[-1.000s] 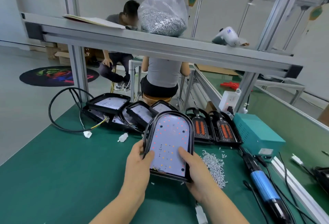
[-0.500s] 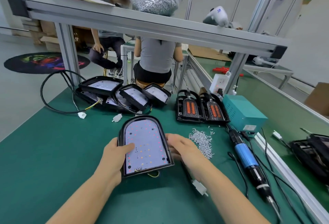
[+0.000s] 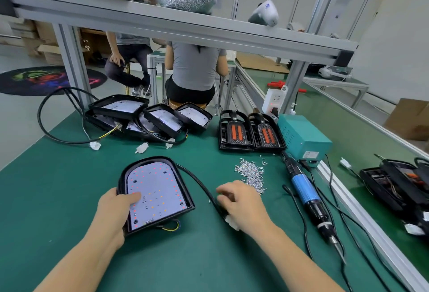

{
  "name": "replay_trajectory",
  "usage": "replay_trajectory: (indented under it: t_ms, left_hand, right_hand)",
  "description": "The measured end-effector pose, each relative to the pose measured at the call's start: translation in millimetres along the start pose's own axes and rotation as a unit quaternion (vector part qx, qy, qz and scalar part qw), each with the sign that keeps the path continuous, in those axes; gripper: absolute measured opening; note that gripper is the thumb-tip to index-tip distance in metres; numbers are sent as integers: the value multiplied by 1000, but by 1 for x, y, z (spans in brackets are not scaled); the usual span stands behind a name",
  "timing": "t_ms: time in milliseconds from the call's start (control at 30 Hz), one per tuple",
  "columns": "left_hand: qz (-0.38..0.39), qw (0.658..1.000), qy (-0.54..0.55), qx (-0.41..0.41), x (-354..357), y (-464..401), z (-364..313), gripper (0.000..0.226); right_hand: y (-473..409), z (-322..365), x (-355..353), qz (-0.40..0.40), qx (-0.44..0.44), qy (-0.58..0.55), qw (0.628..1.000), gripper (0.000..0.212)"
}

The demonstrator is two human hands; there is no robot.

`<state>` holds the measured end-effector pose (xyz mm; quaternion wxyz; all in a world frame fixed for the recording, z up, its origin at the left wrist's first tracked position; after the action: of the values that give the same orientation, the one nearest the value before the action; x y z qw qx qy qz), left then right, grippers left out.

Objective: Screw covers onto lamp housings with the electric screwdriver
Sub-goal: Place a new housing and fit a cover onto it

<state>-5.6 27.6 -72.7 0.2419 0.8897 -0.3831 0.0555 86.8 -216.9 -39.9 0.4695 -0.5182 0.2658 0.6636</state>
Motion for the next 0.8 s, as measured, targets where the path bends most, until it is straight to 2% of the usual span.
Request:
replay_trajectory:
  t_ms: [133, 233, 367, 600, 767, 800]
  left_hand:
    - [-6, 1000, -12, 2, 0, 0, 2, 12]
    - [-6, 1000, -18, 3, 3, 3, 3, 11]
    - [-1, 999, -42, 28, 11, 8, 4, 15]
    - [-3, 994, -71, 82, 25, 18, 12, 30]
    - [-1, 992, -86, 91, 31, 24, 14, 42]
    - [1, 992, -86, 94, 33, 26, 15, 39]
  right_hand:
    - [-1, 28, 11, 21, -76, 68, 995, 28]
    - [-1, 24, 13, 37, -65, 119, 990, 29]
    - [-1, 12, 13, 29, -44, 131, 990, 27]
    - [-2, 9, 12, 31, -89, 144, 985, 30]
    - [1, 7, 11, 5, -88, 149, 985, 30]
    - [1, 7, 11, -2, -85, 146, 986, 29]
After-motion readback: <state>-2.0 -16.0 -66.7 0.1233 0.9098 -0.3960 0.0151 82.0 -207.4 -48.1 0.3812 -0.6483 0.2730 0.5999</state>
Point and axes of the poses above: each hand's wrist, its own y-axis away from the middle knuckle, its own x-axis out of the palm, z = x × y, the point moved 5 cm from there along -y, towards the middle knuckle, and after that the axes turned 11 degrees about y, right-handed, at the moved point
